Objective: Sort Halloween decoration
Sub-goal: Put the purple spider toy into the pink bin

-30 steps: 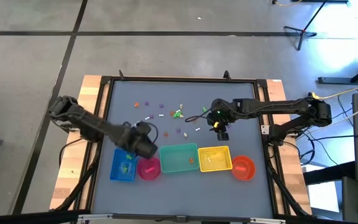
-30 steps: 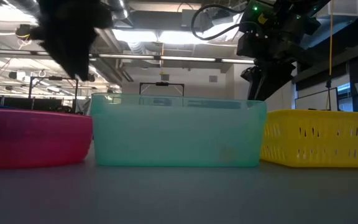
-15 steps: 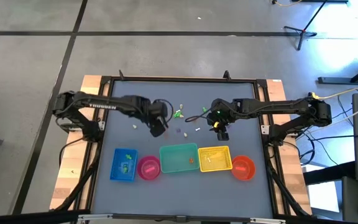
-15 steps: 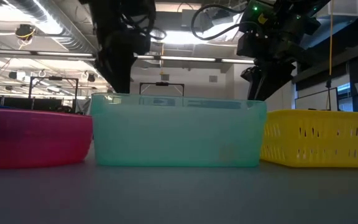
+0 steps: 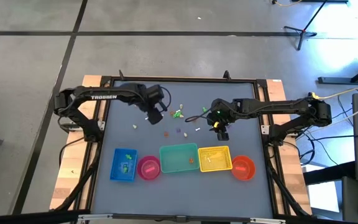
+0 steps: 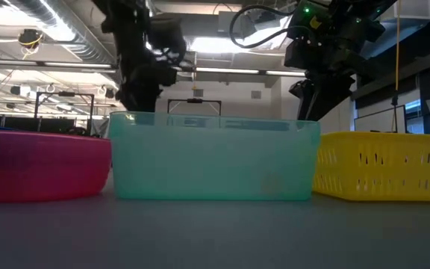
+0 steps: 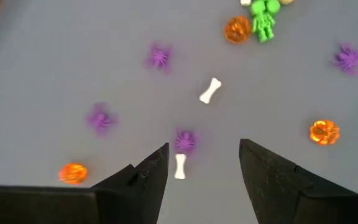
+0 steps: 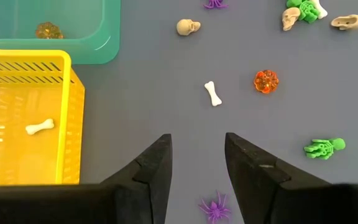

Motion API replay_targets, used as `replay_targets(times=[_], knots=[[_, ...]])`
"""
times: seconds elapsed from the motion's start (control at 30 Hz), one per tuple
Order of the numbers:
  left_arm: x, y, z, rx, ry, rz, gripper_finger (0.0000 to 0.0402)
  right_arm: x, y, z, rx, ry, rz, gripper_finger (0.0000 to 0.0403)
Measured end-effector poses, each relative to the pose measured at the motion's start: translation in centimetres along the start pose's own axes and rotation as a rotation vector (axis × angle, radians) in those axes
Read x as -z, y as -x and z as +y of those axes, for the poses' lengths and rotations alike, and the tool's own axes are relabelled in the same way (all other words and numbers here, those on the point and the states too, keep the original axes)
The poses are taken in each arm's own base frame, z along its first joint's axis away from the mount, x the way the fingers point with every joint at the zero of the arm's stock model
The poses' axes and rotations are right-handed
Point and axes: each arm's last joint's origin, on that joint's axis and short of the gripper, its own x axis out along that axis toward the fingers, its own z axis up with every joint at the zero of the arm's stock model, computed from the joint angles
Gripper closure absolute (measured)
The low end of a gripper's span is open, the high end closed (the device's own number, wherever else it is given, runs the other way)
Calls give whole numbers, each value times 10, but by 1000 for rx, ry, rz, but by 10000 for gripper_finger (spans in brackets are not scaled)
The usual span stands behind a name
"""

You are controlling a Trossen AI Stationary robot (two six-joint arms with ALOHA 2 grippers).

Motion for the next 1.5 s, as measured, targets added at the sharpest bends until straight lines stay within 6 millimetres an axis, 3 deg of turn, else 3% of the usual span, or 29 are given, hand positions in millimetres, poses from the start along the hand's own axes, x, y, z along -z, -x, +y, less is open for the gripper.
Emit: replay_targets(times=[0.3,0.53,0.9,1.5], knots=[[23,-38,9,2,-36,-15,223,0,0,0,0,0,0,256],[34,-55,10,6,-123,-67,223,0,0,0,0,0,0,256],[45,-69,23,-6,-91,-77,223,0,0,0,0,0,0,256],[43,-69,23,18,-85,-90,223,0,0,0,0,0,0,256]])
